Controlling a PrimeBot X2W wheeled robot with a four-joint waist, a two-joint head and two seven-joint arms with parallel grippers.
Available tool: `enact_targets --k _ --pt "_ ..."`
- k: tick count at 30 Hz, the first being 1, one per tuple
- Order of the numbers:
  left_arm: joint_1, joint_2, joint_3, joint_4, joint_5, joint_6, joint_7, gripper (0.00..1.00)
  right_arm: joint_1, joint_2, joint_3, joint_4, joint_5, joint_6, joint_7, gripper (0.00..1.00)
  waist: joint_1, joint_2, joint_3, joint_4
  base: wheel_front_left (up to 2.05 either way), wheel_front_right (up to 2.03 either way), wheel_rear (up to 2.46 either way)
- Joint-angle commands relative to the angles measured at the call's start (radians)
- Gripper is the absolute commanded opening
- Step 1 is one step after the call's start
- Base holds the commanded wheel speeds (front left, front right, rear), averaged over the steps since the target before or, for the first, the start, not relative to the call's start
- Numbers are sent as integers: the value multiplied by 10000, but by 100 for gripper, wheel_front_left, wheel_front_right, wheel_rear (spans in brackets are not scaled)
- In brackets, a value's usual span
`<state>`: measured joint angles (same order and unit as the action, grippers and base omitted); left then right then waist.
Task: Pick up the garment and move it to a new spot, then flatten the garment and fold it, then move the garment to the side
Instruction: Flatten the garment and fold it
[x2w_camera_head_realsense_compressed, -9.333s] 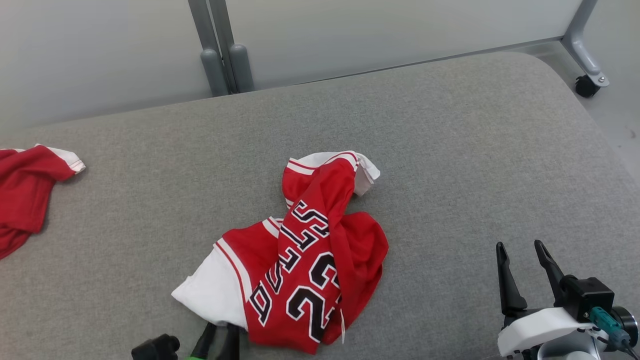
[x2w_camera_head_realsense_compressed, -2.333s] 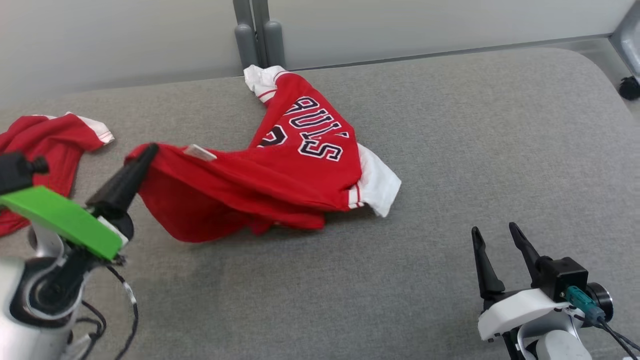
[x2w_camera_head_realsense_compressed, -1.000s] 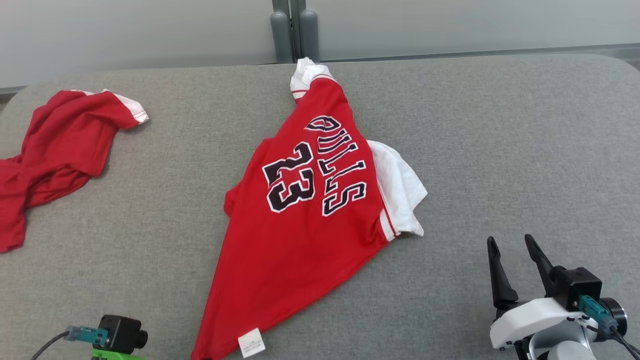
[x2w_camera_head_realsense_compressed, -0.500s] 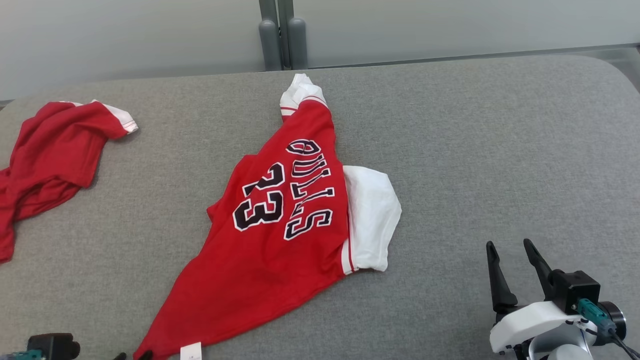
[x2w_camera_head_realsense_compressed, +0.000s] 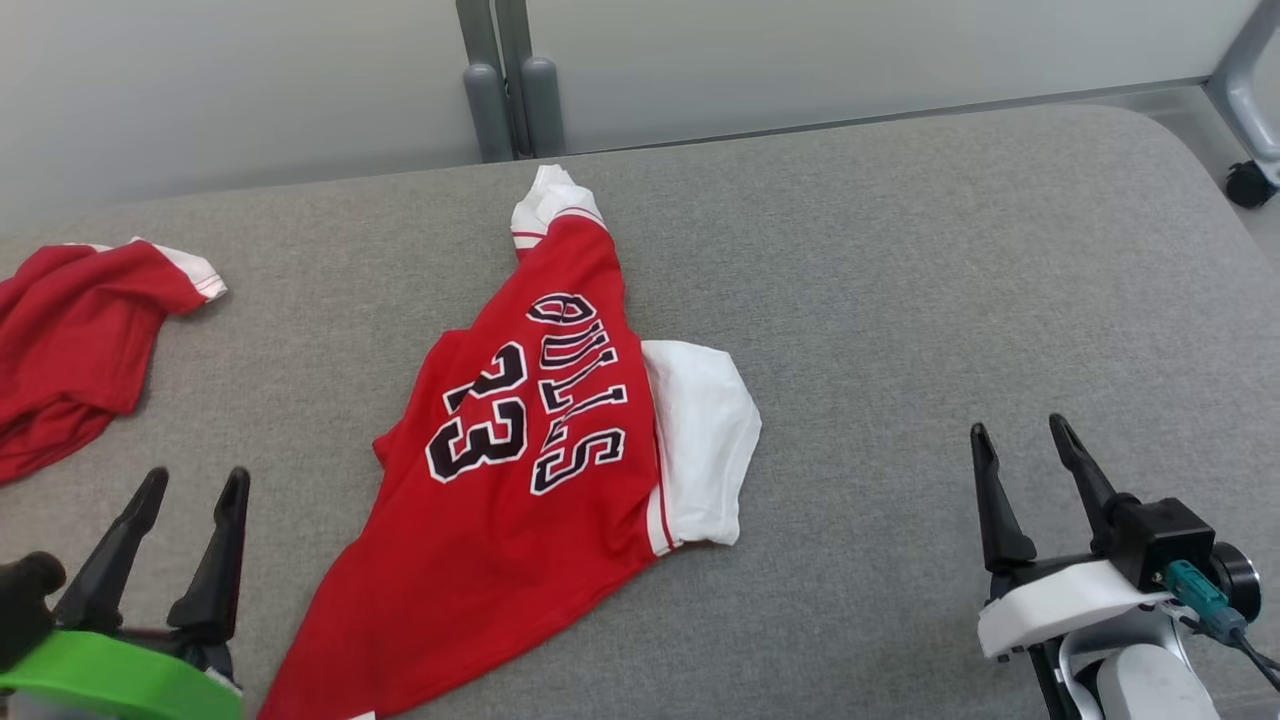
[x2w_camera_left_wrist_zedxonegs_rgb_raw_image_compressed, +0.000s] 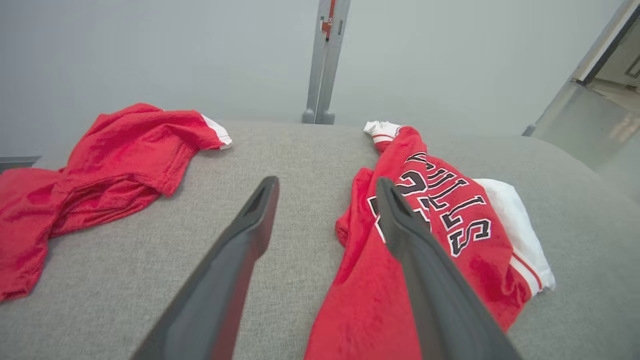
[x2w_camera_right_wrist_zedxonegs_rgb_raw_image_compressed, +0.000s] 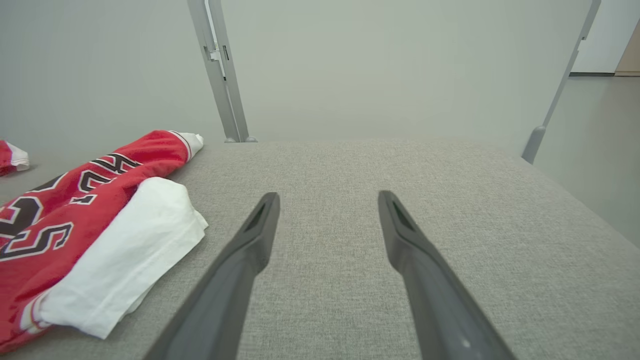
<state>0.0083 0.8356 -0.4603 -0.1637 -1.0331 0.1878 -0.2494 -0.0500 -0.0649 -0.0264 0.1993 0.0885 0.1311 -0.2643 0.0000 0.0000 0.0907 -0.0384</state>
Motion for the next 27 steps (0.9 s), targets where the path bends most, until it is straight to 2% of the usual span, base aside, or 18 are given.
enact_targets --k 1,2,4,5,8,10,11,13,14,18,19,23,27 --pt "-130 -412 160 -213 325 180 -105 100 -134 -50 67 -144 -106 -7 0 100 0 0 -85 -145 0 0 0" --pt "-77 -826 402 -342 288 259 -139 100 -152 -43 128 -219 -115 -7 0 100 0 0 -111 -208 0 0 0" --pt "158 -1371 1014 -503 1025 366 -157 100 -190 -61 234 -440 -177 -7 0 100 0 0 -162 -314 0 0 0" --pt "364 -1852 1333 -566 1307 352 -159 100 -183 -52 242 -552 -148 -7 0 100 0 0 -174 -351 0 0 0" --pt "978 -2888 2141 -467 2407 129 -156 100 -132 -54 368 -767 -224 -7 0 100 0 0 -183 -407 0 0 0" --pt "1419 -3771 2850 -203 2893 15 -158 100 -157 -63 483 -887 -226 -7 0 100 0 0 -158 -442 0 0 0" --pt "1648 -4012 3061 -23 3301 -202 -160 100 -196 -68 506 -901 -236 -7 0 100 0 0 -127 -458 0 0 0" --pt "1896 -4835 3611 382 3623 -494 -159 100 -217 -60 490 -969 -244 -7 0 100 0 0 -71 -374 0 0 0" --pt "1988 -4926 3725 519 4013 -751 -161 100 -205 -59 518 -960 -232 -7 0 100 0 0 -54 -338 0 0 0" --pt "2061 -6123 4783 1134 4848 -1539 -161 100 -207 -181 573 -839 -279 -5 0 100 0 0 -18 -89 0 0 0" --pt "2073 -6410 5033 1291 5051 -1850 -159 100 -234 -197 555 -807 -265 -7 0 100 0 0 -15 -14 0 0 0" --pt "2010 -7064 5453 1787 5859 -2763 -151 100 -457 -401 744 -535 -304 -7 0 100 0 0 95 335 0 0 0" --pt "1774 -7345 5330 2115 6508 -3102 -151 100 -941 -630 1357 340 -74 -5 0 100 0 0 257 691 0 0 0"
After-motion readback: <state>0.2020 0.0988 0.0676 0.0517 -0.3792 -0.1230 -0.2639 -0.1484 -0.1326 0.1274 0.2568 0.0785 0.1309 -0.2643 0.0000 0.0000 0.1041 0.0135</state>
